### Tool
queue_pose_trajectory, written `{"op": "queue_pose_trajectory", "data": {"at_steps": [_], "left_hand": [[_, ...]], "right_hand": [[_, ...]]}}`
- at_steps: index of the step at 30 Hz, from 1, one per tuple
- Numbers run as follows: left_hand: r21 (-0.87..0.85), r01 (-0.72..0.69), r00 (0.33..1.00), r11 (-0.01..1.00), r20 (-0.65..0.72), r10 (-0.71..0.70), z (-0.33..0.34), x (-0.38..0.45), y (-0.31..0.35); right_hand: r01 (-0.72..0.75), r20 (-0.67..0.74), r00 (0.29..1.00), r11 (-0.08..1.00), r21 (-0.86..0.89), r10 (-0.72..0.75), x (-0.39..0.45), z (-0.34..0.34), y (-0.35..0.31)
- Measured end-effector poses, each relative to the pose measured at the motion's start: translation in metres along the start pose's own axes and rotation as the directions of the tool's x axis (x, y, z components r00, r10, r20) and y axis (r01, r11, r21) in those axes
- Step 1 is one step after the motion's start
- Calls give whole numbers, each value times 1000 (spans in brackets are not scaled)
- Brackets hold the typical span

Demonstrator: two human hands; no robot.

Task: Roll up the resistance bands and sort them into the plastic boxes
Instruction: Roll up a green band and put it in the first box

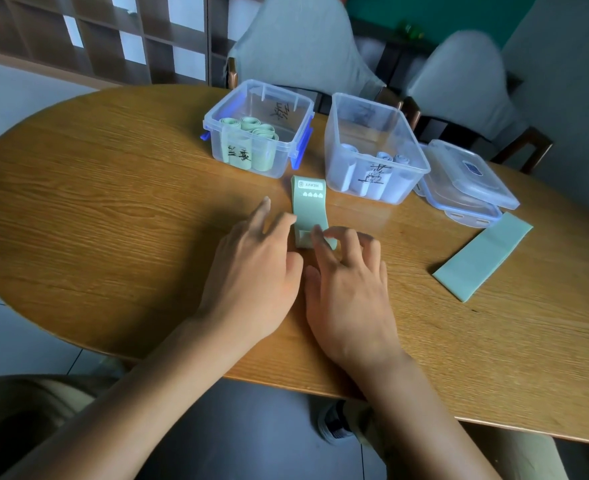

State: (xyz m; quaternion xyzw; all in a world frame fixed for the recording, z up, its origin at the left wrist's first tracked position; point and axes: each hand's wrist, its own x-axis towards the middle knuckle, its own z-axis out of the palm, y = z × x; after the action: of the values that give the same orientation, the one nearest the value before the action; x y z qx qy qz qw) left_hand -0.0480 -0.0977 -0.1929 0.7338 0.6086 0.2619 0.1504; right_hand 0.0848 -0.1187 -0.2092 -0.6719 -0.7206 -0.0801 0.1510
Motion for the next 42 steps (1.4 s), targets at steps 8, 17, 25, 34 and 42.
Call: {"op": "queue_pose_trajectory", "data": {"at_steps": [8,17,25,34,42], "left_hand": [[-45,-11,1000,999,-13,10,-4,-1,-4],[-57,-11,1000,998,-19,9,-10,-2,-8],[-72,-7,999,997,-33,4,-12,-3,-12],[-94,-28,998,995,-53,23,-17,-4,-14],[-112,-45,996,993,-81,37,-18,-4,-21]], "right_hand": [[1,15,1000,1000,20,-2,13,4,-2],[27,10,1000,997,66,-28,18,7,-2],[46,-51,998,998,-50,-49,32,12,-2],[82,-23,996,997,-4,-82,61,14,6],[101,-97,991,989,107,-91,85,24,13]]}}
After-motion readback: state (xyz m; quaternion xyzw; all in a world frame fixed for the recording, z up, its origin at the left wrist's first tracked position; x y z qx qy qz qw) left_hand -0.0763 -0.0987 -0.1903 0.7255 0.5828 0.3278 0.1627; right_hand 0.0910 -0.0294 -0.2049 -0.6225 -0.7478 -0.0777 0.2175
